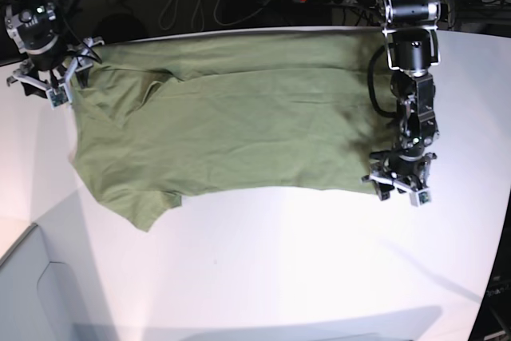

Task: Fold the T-shirt properly
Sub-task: 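Release the shirt and reach both grippers to the hem corners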

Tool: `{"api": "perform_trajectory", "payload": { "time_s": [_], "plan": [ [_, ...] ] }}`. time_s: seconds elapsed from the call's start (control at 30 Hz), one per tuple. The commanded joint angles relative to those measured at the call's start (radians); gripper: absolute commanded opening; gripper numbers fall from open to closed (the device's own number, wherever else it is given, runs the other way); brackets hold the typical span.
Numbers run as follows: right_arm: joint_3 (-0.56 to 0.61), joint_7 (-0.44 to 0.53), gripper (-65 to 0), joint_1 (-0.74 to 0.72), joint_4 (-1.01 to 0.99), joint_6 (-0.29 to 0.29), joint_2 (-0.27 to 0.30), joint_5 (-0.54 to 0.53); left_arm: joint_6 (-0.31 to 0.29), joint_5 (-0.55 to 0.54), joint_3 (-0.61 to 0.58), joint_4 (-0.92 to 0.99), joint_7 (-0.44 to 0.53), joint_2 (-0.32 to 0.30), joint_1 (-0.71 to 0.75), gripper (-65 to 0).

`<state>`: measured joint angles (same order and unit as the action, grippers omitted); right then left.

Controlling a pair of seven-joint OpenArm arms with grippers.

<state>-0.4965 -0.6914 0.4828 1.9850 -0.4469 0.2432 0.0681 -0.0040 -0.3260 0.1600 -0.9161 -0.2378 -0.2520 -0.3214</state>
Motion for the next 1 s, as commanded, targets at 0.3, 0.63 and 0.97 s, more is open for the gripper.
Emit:
{"api": "perform_trajectory", "payload": {
  "time_s": [0.3, 0.63, 0.97],
  "plan": [
    [-0.006, 0.017, -28.6, -0.083, 0.017, -0.013, 0.009, -0.007, 0.005, -0.005, 0.005, -0.004, -0.042, -0.005, -0.002, -65.0],
    [0.000, 0.017, -28.6, -0.362, -0.063, -0.013, 0.009, -0.007, 0.011, -0.011, 0.010, -0.249, -0.044, -0.008, 0.132, -65.0],
    [0.094, 0.020, -27.9, -0.648, -0.412, -0.016, 0.011, -0.007, 0.012, -0.006, 0.010, -0.409, -0.045, -0.008, 0.195, -65.0]
  ]
}}
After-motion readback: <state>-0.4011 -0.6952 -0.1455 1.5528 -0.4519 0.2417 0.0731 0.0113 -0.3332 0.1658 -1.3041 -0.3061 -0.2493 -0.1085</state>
